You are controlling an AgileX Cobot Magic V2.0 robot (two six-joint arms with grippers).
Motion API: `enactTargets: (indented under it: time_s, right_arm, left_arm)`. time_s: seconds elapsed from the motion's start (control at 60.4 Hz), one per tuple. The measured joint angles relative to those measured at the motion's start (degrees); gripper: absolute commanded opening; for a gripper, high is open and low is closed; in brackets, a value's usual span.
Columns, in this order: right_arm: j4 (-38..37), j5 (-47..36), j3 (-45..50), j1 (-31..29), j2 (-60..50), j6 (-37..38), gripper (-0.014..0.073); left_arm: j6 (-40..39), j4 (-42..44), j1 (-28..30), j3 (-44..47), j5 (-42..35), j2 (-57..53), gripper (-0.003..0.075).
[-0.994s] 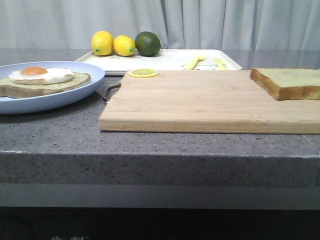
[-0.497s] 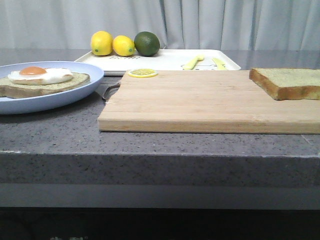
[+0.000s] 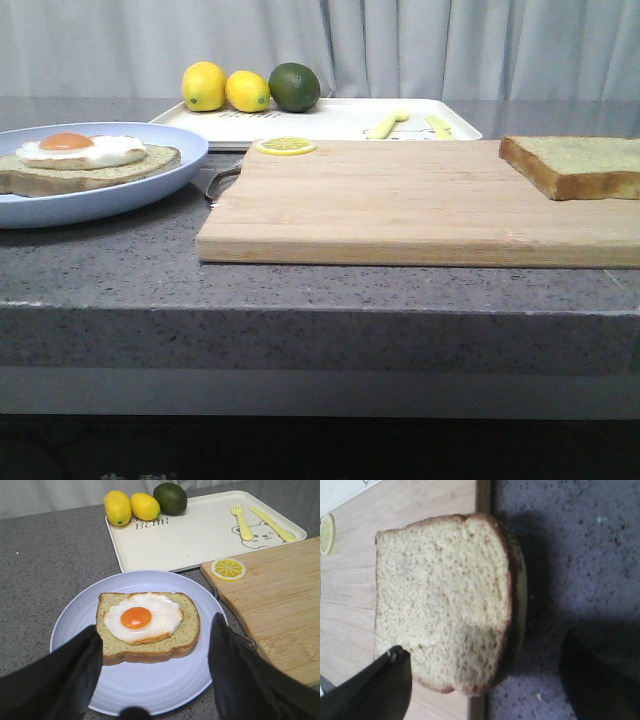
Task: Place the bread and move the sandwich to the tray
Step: 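Grasp the plain bread slice edge with the right gripper and lift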
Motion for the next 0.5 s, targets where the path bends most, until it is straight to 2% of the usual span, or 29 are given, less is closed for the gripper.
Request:
enactTargets:
  time_s: [0.364, 0.497]
  right_arm:
    - [9.48, 0.72, -0.58, 0.0, 6.18, -4.63, 0.0608]
    - [9.9, 0.81, -0.58, 0.0, 6.38, -4.75, 0.0548]
  left_arm:
    - [0.0, 0.0, 0.0, 0.0, 0.0, 0.0, 0.0442]
    - [0.0, 0.0, -0.05, 0.0, 0.0, 0.0, 0.0442]
